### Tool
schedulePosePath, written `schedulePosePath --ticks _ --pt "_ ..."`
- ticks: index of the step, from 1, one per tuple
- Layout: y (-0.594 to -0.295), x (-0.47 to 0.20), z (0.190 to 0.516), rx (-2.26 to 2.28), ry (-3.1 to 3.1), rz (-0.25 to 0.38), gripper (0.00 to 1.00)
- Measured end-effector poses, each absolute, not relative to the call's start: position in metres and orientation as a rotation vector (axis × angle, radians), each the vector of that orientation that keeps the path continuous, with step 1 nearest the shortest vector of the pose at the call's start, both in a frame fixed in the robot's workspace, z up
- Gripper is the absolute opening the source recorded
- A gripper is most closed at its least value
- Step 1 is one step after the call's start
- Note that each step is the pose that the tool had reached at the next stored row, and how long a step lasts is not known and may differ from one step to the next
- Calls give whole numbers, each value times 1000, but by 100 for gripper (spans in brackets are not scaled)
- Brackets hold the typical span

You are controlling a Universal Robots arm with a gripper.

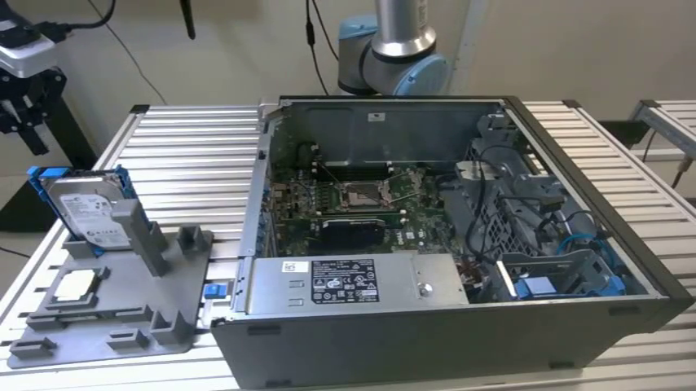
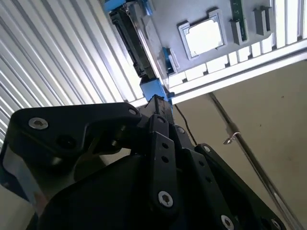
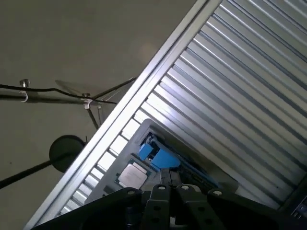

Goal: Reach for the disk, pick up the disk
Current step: 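Pick up the disk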

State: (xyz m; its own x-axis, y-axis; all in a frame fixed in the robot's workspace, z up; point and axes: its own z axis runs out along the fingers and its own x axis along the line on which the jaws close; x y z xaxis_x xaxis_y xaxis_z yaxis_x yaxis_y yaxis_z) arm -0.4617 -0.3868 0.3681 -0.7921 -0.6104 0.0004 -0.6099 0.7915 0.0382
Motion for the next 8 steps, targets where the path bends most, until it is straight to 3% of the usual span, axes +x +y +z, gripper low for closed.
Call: schedulePosePath --ticks 8 --pt "-387 -462 368 1218 -2884 -52 0"
